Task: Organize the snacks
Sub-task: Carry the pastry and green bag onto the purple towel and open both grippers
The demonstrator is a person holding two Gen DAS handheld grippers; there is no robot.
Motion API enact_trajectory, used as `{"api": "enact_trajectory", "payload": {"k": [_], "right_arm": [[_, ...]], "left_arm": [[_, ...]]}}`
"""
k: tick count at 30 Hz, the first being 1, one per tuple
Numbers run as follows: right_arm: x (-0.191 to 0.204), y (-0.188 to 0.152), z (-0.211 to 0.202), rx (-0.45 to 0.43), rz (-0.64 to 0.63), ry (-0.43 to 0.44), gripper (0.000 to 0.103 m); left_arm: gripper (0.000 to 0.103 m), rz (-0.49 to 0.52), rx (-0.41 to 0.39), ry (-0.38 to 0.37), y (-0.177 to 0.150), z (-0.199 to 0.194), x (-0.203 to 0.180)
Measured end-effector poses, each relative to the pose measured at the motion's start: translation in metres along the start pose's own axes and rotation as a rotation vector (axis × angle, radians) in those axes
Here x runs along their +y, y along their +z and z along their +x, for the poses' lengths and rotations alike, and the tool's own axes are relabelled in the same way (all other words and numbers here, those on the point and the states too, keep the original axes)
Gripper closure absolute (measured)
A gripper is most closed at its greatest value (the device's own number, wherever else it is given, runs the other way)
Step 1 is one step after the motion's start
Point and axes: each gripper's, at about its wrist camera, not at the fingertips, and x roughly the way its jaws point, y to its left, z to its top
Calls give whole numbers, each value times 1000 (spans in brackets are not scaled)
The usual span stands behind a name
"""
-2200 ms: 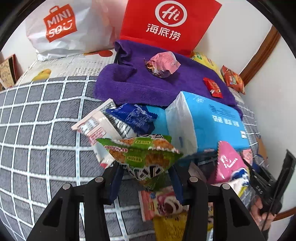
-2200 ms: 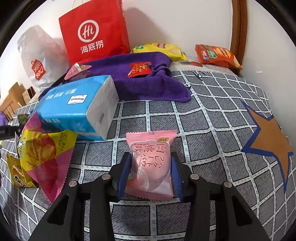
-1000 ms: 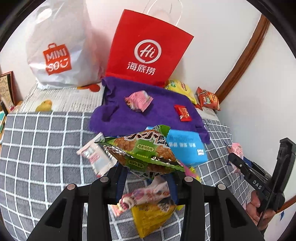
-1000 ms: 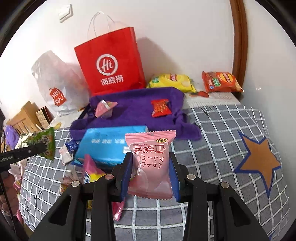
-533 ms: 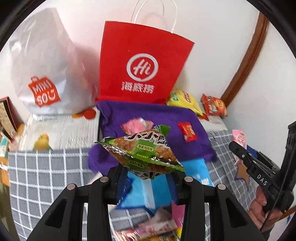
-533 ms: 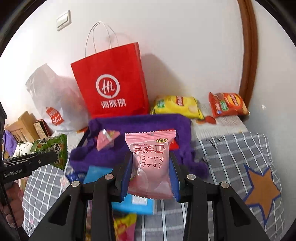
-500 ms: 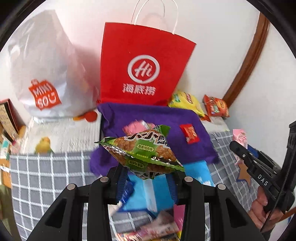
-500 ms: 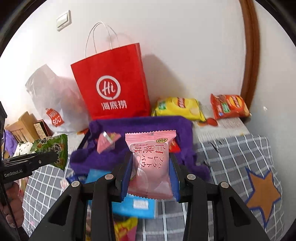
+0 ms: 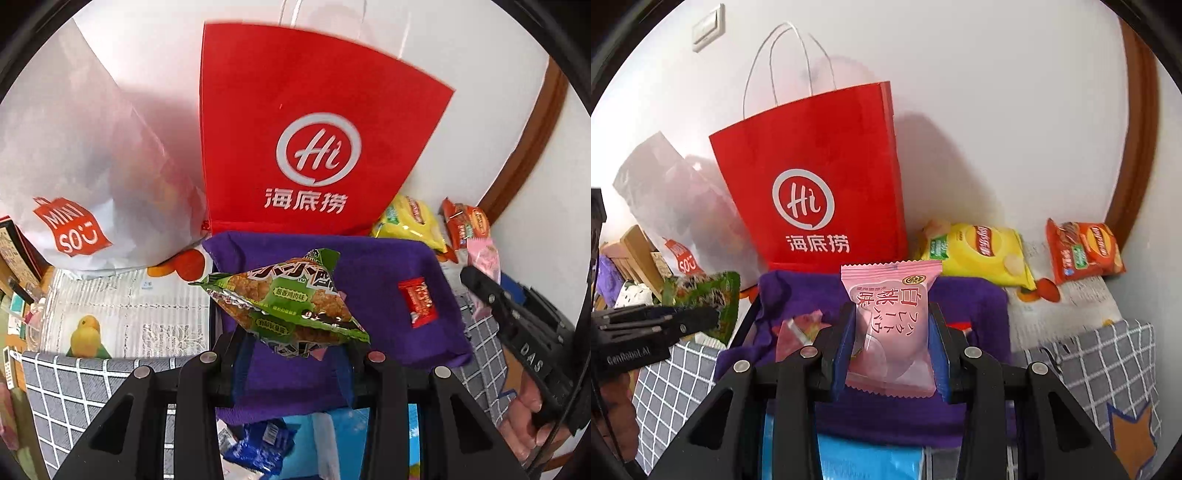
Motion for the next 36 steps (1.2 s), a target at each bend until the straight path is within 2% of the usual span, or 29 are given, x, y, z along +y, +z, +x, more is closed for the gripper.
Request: {"api": "enact_trajectory", "payload": {"k": [7,11,17,27,36], "right_arm": [[2,6,36,25,-5,31,65],[-3,0,57,80,-28,25,65],[-18,-4,66,119,-32,26,65],[-34,-7,74,152,-35,3,65],[-29,-16,87,202,-54,15,65]], "left_arm": [[66,-17,34,-3,0,26,11],[66,-16,55,3,0,40,16],[66,-46,87,-22,-1,52,25],[66,-79,82,-20,0,53,41],[66,-44,119,-28,-3,63,28]]}}
